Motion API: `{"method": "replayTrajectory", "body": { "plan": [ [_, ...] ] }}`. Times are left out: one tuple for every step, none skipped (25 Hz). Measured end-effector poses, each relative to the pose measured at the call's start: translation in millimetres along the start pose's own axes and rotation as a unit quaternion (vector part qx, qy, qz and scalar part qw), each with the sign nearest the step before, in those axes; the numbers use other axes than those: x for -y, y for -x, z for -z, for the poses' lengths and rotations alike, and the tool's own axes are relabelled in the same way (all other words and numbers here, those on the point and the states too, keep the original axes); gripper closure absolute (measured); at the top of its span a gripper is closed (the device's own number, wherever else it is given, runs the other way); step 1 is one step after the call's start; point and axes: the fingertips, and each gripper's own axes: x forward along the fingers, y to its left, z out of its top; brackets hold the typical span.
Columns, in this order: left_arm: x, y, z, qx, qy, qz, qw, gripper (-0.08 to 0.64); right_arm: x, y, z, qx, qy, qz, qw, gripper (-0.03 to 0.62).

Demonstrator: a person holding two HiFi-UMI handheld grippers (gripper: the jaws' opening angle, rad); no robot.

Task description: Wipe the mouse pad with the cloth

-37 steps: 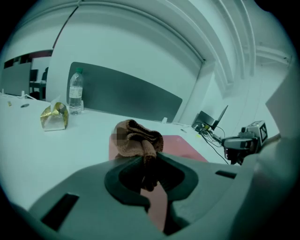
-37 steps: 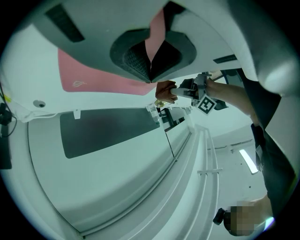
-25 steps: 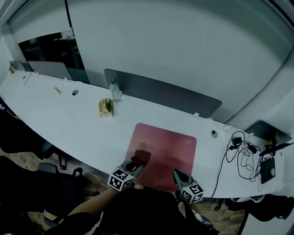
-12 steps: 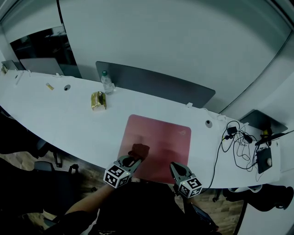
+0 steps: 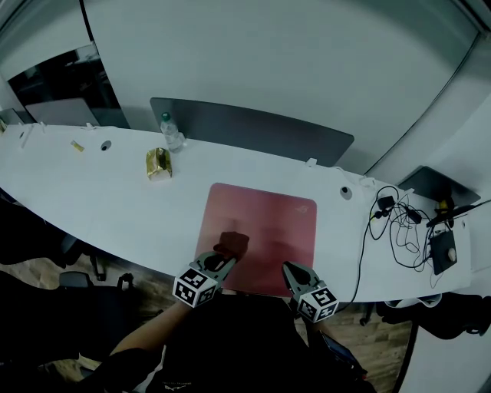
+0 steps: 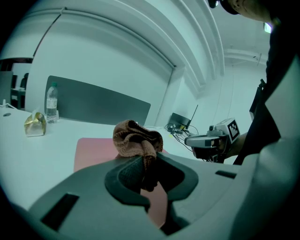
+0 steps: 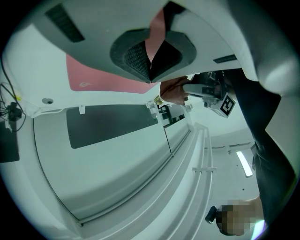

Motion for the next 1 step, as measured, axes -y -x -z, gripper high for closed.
{"method": "replayTrajectory", "body": {
  "plan": [
    [0.3,-0.7,-0.2,0.000,-0.001,0.000,1.0000,0.502,0.2,0.9,0.6,0.000,0.000,0.000,1.000,0.566]
  ]
}}
